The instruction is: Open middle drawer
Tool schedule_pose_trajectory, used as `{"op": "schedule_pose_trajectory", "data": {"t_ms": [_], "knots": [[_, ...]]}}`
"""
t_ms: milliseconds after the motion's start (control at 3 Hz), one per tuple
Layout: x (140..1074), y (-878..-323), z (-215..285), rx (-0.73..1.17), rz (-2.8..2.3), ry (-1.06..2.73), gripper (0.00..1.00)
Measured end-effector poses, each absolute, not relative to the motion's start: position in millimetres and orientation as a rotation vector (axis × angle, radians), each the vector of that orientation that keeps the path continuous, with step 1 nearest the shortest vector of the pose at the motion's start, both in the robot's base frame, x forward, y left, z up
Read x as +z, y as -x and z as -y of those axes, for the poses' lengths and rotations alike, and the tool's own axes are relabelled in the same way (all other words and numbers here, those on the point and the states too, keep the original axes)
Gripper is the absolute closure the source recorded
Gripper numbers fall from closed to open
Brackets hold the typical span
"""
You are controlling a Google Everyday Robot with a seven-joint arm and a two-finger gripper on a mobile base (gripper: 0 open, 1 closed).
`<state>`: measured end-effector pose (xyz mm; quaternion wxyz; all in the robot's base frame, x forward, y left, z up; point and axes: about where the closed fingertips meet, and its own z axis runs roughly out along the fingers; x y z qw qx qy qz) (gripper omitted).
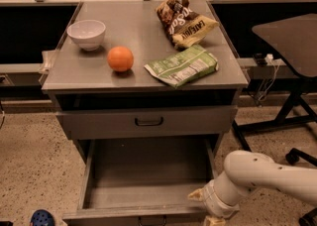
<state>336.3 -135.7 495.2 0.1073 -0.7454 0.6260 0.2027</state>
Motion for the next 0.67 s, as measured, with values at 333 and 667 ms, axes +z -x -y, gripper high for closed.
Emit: {"op": "schedule_pose_trajectory", "data": {"t_ms": [333, 667], "knots": [[508.4, -349.5, 143.9, 0.537, -1.823, 2.142, 0.00], [508.4, -349.5, 143.9, 0.537, -1.823, 2.142, 0.00]]}}
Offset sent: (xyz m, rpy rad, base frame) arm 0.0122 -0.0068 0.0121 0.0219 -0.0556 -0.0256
